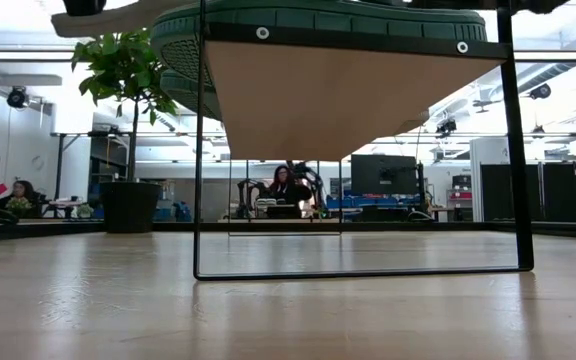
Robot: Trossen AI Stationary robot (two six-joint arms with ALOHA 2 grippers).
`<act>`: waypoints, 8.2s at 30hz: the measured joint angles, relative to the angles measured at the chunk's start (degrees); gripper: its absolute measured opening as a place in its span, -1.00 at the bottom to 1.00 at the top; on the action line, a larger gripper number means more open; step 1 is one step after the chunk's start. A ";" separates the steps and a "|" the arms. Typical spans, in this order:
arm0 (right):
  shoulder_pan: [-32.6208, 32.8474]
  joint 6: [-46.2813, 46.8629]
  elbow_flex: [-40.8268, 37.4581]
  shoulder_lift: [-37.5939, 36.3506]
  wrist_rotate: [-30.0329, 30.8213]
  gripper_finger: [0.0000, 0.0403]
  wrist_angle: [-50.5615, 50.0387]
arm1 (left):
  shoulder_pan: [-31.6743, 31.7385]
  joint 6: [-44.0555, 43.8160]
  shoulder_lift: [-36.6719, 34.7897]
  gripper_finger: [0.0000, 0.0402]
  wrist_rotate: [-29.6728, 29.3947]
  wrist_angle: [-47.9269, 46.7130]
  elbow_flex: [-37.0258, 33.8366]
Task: Pick and place slides into the shelf
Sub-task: Put the gray slipper on the shelf, then return to Home Position
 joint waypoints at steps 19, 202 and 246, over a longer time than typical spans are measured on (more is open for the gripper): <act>2.07 -10.88 44.36 28.52 -10.00 0.17 -39.23 | 3.51 3.05 6.37 -1.00 -0.12 9.24 0.27; -22.11 -21.67 29.16 25.10 -18.90 -0.32 -74.99 | 3.54 28.56 -7.63 0.64 -14.19 17.18 -2.33; -22.13 -22.00 38.39 25.03 -15.23 0.37 -82.60 | 3.53 28.49 -7.63 0.64 -14.15 17.11 -2.35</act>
